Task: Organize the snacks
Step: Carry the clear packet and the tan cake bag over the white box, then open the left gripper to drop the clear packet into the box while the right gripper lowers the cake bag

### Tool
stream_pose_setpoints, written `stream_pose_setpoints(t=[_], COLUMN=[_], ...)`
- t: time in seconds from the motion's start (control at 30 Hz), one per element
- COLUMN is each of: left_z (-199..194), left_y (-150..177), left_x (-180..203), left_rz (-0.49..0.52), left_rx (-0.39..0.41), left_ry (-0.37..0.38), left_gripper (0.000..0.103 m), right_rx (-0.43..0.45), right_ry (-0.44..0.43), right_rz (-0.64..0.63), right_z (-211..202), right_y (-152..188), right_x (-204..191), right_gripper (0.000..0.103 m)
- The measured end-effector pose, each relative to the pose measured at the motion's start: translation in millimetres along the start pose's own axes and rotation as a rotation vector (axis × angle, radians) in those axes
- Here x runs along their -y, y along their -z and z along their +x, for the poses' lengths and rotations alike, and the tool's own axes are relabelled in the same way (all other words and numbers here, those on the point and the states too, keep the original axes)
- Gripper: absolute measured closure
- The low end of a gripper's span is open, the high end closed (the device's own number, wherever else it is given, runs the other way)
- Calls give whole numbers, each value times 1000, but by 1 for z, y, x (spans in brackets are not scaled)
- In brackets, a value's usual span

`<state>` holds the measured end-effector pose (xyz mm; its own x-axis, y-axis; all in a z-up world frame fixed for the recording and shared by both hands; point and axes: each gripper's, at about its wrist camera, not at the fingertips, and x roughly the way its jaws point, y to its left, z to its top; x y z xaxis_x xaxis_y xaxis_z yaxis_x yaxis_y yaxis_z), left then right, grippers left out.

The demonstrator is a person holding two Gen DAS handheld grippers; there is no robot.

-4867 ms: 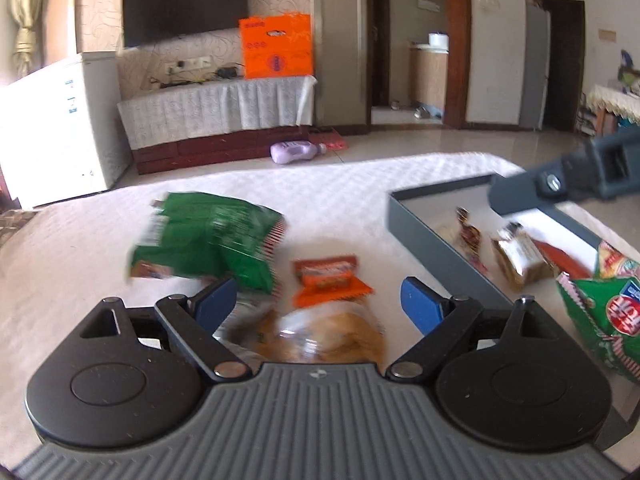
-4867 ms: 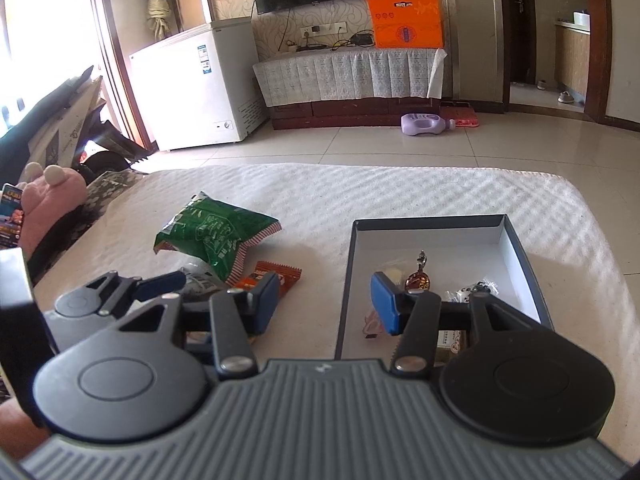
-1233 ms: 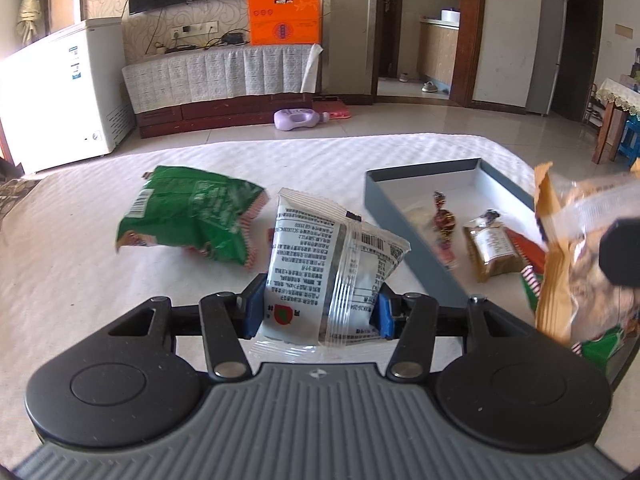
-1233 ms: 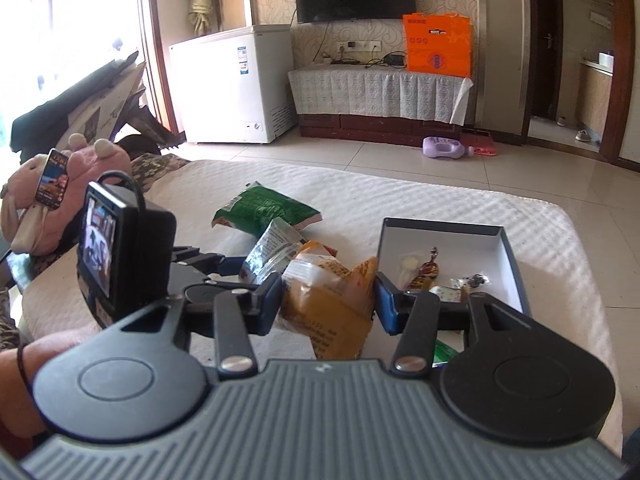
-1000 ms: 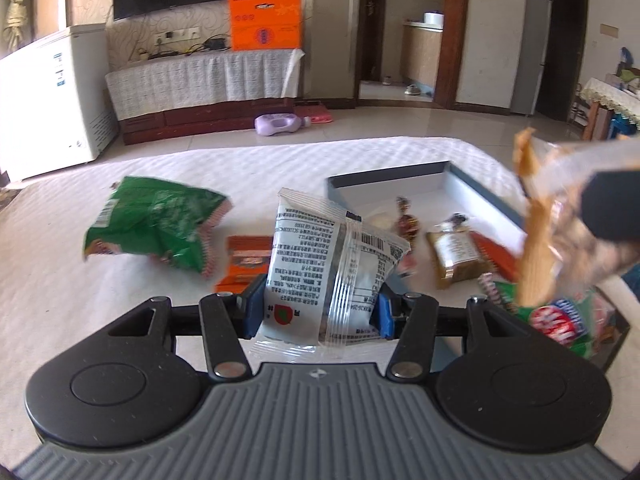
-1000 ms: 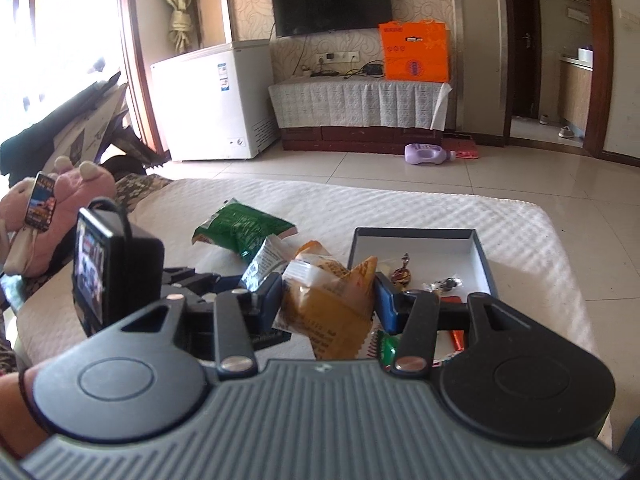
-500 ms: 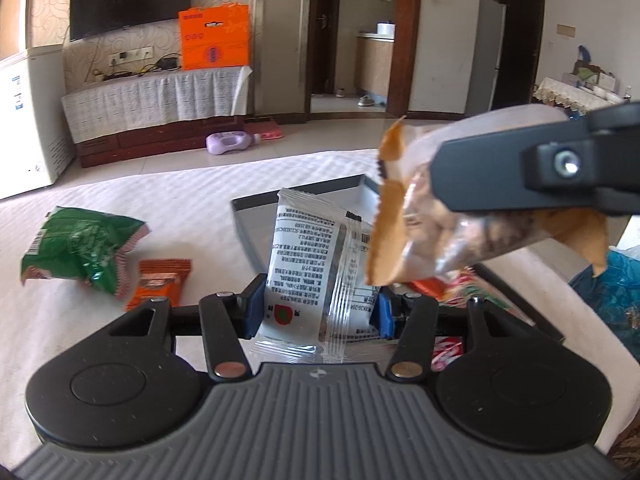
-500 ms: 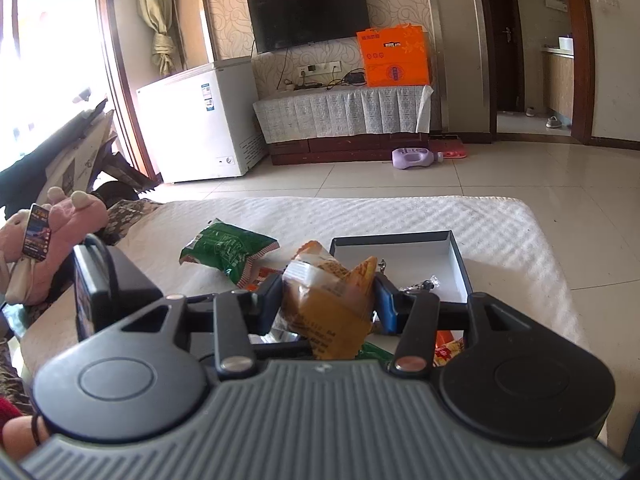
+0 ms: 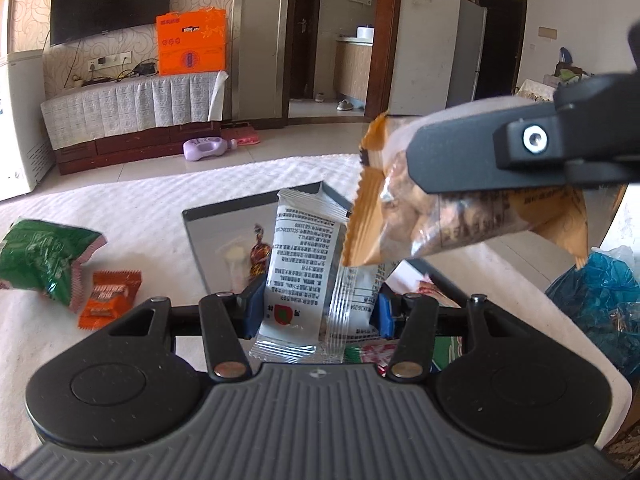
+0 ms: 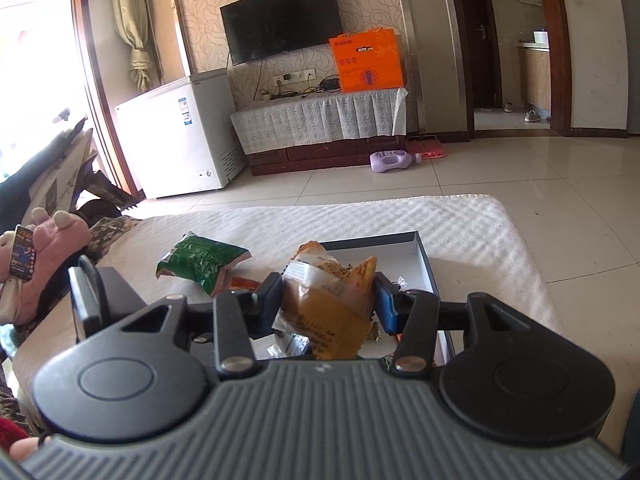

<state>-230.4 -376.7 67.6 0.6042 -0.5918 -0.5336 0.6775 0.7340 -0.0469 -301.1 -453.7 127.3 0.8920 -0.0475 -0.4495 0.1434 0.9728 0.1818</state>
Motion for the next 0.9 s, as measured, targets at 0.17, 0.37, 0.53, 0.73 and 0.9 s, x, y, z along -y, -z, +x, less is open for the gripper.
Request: stream_pose_setpoints(t=[0.17,0.37,0.53,0.73,0.9], left_z=[12,25,34,44,58], left_y=[-9,-19,-23,-25,-26], left_x=[1,-5,-11,-14,-20], left_rz=[0,-10,-13,6,6], left_rx=[19,32,31,29,14], left_ry=[-1,-8,-25,-48,-61], left_gripper=[44,44,44,44,44], right_rx=[15,24,12,7,-2], right_ry=[31,62,59,59,57], right_rz=[34,74,75,74,70], right_z=[-2,-3,2,4,10], right_y=[-1,0,2,3,5], right_x=[14,33,37,39,37], right_gripper=[52,52,52,52,53])
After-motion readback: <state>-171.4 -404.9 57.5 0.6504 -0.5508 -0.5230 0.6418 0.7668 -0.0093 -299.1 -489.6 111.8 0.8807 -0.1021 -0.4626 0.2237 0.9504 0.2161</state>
